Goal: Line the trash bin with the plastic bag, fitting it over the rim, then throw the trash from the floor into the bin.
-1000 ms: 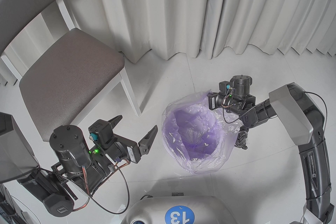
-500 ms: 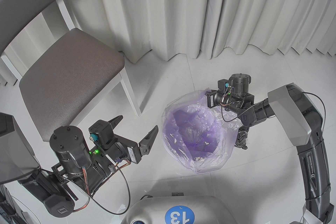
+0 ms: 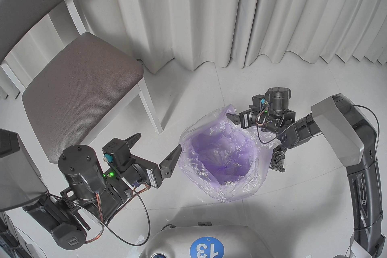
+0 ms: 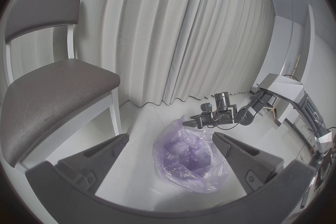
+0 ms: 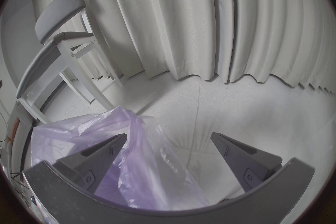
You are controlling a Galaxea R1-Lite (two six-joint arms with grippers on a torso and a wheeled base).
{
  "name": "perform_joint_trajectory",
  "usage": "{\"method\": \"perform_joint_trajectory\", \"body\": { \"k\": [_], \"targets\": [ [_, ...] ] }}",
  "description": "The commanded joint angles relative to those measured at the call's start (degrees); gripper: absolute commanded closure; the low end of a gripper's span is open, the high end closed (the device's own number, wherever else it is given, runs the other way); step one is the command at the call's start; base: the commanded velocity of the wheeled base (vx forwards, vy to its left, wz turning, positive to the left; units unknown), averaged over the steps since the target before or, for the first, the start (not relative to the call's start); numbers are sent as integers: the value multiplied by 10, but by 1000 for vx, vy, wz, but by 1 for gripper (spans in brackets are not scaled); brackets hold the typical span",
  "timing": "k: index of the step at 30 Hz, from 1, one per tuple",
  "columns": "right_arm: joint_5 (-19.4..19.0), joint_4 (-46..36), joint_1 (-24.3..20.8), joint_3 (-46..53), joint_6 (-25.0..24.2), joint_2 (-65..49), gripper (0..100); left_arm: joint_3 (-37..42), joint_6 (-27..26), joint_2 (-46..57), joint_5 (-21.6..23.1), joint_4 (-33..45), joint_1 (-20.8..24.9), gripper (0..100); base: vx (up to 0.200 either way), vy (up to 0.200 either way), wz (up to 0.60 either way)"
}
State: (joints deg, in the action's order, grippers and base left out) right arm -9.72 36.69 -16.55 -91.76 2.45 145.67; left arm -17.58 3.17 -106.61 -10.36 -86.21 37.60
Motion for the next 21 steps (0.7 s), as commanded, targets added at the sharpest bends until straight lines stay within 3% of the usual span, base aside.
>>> {"method": "perform_joint_trajectory", "body": {
  "k": [1, 7, 21],
  "targets": [
    [-2, 2, -6, 49, -1, -49, 0, -1, 2, -6, 3, 0, -12, 0, 0, 0, 0],
    [-1, 11, -9, 129, -1, -109, 0, -3, 3, -4, 3, 0, -11, 0, 0, 0, 0],
    [7, 120, -8, 344, 0, -247, 0, -39, -3, -3, 8, 10, -4, 0, 0, 0, 0]
  ]
}}
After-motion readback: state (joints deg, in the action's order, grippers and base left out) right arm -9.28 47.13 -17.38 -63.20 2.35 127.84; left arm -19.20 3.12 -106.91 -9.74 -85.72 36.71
